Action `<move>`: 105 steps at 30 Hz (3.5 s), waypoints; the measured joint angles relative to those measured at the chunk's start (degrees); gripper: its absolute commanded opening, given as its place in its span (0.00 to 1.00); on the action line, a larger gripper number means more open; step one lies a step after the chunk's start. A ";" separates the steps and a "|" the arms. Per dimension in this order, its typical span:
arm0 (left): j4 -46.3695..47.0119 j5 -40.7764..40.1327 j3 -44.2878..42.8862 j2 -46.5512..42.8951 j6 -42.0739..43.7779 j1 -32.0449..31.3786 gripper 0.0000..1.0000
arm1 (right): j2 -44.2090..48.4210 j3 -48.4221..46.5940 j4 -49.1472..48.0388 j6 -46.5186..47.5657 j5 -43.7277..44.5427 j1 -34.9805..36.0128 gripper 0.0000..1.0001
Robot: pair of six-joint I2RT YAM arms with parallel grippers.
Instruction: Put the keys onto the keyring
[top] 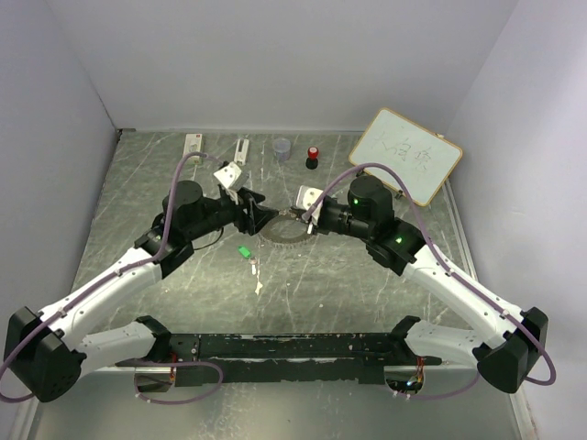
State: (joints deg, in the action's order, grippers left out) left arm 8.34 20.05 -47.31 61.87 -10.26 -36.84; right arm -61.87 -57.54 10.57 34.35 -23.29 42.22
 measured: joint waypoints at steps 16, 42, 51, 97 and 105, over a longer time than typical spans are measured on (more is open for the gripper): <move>5.46 -3.34 4.15 -4.66 -0.42 -0.02 0.50 | -3.37 -2.49 0.00 -7.48 4.96 0.00 0.00; 11.61 -10.12 5.75 -1.99 4.83 -6.88 0.40 | -7.50 -10.27 4.52 -12.94 7.04 0.00 0.00; 13.18 -11.52 5.75 0.28 7.54 -7.91 0.36 | -7.48 -10.27 5.57 -12.96 6.75 0.00 0.00; 16.65 -13.81 5.01 4.61 12.94 -10.97 0.07 | -6.73 -10.27 7.58 -13.33 4.94 -0.04 0.00; 18.62 -14.51 6.03 4.00 13.79 -11.32 0.07 | -6.62 -10.97 8.00 -14.14 5.53 -0.04 0.00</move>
State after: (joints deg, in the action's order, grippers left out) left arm 26.96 5.54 -41.28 65.87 3.53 -48.16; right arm -68.49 -68.51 18.57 20.21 -17.76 42.17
